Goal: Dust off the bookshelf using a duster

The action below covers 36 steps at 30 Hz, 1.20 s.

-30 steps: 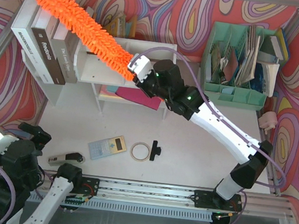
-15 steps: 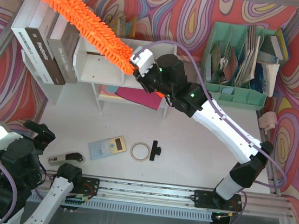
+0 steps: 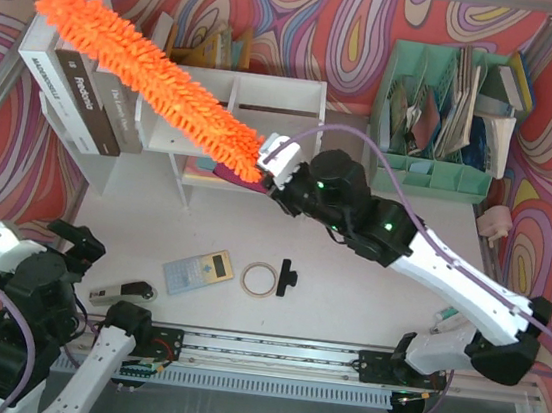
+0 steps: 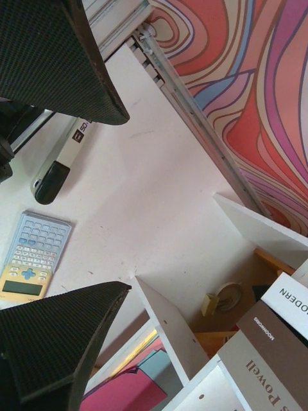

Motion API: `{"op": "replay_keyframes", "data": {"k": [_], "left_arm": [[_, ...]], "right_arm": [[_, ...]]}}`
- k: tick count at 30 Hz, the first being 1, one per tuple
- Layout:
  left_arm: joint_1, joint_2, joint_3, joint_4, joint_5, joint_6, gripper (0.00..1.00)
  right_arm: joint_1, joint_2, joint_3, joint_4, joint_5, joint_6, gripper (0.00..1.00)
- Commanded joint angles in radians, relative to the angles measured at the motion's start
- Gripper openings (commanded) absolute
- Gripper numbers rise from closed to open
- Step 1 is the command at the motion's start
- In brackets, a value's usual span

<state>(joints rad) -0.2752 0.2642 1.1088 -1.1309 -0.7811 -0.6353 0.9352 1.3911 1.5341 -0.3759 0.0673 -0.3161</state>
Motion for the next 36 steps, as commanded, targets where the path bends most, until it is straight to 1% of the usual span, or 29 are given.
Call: {"op": "replay_keyframes", "data": {"k": [1, 4, 15, 20, 26, 36], "left_arm": [[-0.005, 0.027, -0.012, 0.032, 0.016, 0.027, 0.99], [-0.005, 0.029, -0.016, 0.041, 0.019, 0.024, 0.99], [-0.005, 0.035, -0.025, 0.046, 0.027, 0.020, 0.98], [-0.005, 0.036, -0.031, 0.046, 0.028, 0.020, 0.98], [-0.005, 0.028, -0.048, 0.048, 0.037, 0.005, 0.98], [-0.005, 0.008, -0.047, 0.029, 0.036, 0.010, 0.98]], "right_arm": [[-0.006, -0.098, -0.042, -0.003, 0.100, 0.040, 0.00], [-0.007, -0.117, -0.069, -0.042, 0.146, 0.034, 0.00], [-0.007, -0.145, -0.128, -0.071, 0.148, 0.044, 0.00], [-0.006, -0.133, -0.132, -0.071, 0.156, 0.043, 0.00], [-0.017, -0.057, -0.076, -0.052, 0.219, 0.023, 0.00], [-0.074, 0.052, 0.046, -0.030, 0.218, -0.011, 0.00]]}}
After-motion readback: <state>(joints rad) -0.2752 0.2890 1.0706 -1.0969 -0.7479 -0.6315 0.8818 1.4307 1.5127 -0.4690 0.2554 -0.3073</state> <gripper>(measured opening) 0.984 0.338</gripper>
